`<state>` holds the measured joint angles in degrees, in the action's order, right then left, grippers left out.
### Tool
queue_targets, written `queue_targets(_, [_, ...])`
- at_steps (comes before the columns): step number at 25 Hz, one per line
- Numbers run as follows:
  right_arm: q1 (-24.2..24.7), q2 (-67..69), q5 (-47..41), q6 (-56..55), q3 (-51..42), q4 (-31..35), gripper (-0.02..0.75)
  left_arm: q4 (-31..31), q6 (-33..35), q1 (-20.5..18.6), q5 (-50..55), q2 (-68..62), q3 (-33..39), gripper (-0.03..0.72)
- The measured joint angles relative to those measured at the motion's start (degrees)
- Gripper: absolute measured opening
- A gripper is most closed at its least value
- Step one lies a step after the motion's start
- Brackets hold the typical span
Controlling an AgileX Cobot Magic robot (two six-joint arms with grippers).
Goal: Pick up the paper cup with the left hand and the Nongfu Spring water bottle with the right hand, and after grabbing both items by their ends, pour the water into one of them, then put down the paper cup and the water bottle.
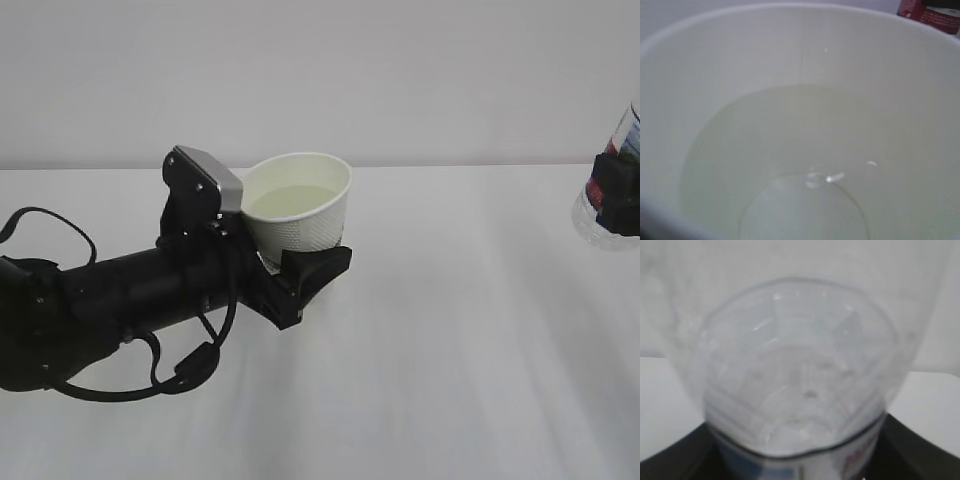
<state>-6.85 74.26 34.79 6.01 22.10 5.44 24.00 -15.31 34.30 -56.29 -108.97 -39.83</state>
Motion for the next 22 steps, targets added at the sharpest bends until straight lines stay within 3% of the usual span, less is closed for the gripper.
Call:
queue_targets(10, [0.00,0.00,0.00,0.00,0.00,0.00,0.477,-0.75,0.42,-2.85,0.13,0.00,0.00,0.573])
queue_targets(22, [0.00,0.00,0.00,0.00,0.00,0.00,0.477,-9.10,3.49,-3.28,0.27,0.00,0.00,0.571])
